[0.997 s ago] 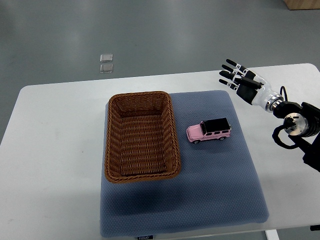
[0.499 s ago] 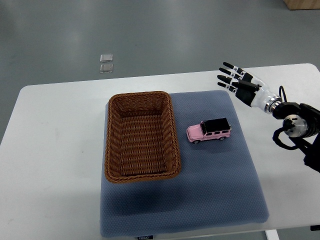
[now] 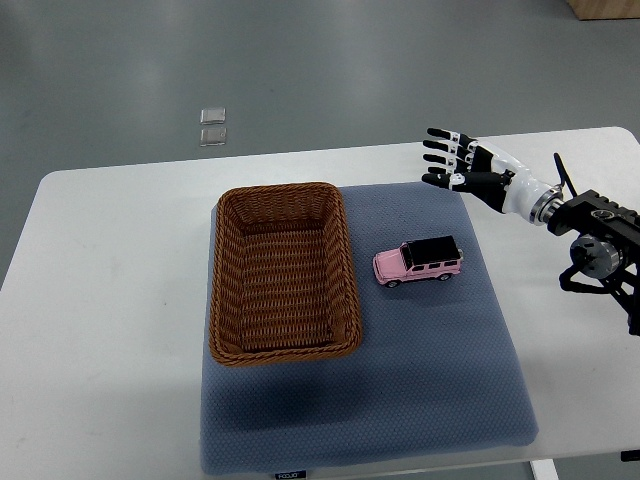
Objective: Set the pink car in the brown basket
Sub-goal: 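Reach the right hand down over the pink toy SUV and close fingers around it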
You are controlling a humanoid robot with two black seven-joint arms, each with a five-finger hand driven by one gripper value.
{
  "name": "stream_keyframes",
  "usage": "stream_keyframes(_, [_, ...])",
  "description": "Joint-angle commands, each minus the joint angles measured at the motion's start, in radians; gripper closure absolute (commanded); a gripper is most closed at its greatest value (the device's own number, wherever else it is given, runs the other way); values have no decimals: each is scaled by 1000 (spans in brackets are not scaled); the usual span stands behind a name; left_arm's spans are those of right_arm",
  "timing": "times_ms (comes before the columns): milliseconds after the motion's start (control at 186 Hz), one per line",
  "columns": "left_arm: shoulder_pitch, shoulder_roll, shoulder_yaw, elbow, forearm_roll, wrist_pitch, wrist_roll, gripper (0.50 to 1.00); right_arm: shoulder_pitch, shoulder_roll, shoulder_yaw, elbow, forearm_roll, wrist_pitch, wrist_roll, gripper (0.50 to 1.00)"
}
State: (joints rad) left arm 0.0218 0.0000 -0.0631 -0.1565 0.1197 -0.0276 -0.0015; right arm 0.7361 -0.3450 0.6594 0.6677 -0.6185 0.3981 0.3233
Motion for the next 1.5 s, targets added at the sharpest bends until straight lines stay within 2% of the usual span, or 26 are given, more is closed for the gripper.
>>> stream_keyframes(0, [0, 0, 0, 0, 0, 0, 0, 500, 14, -8, -1, 3, -168, 1, 43, 587])
stream_keyframes(150, [1, 0, 0, 0, 0, 0, 0, 500, 40, -49, -4, 55, -377, 13, 77, 587])
stream_keyframes(263, [1, 0, 0, 0, 0, 0, 0, 500, 48, -109, -30, 124, -513, 61, 103, 587])
stream_keyframes(391, [0, 0, 0, 0, 0, 0, 0, 500, 94, -144, -104, 138, -642, 62, 126, 585])
stream_keyframes(568, [0, 0, 0, 0, 0, 0, 0, 500, 129, -166, -250, 145, -736, 56, 135, 585])
stream_keyframes(761, [1, 0, -1, 0, 0, 0, 0, 500, 135, -174, -271, 171, -742, 54, 135, 585])
stream_keyframes(869, [1, 0, 0, 0, 0, 0, 0, 500, 128, -169, -273, 174, -747, 19, 135, 587])
stream_keyframes(1024, [0, 0, 0, 0, 0, 0, 0, 500, 105, -160, -276, 174, -750, -102, 148, 589])
stream_keyframes(1228, [1, 0, 0, 0, 0, 0, 0, 500, 85, -166, -305, 174, -753, -122, 155, 589])
stream_keyframes(1496, [0, 0, 0, 0, 0, 0, 0, 500, 59, -147, -314, 174, -753, -191, 155, 609])
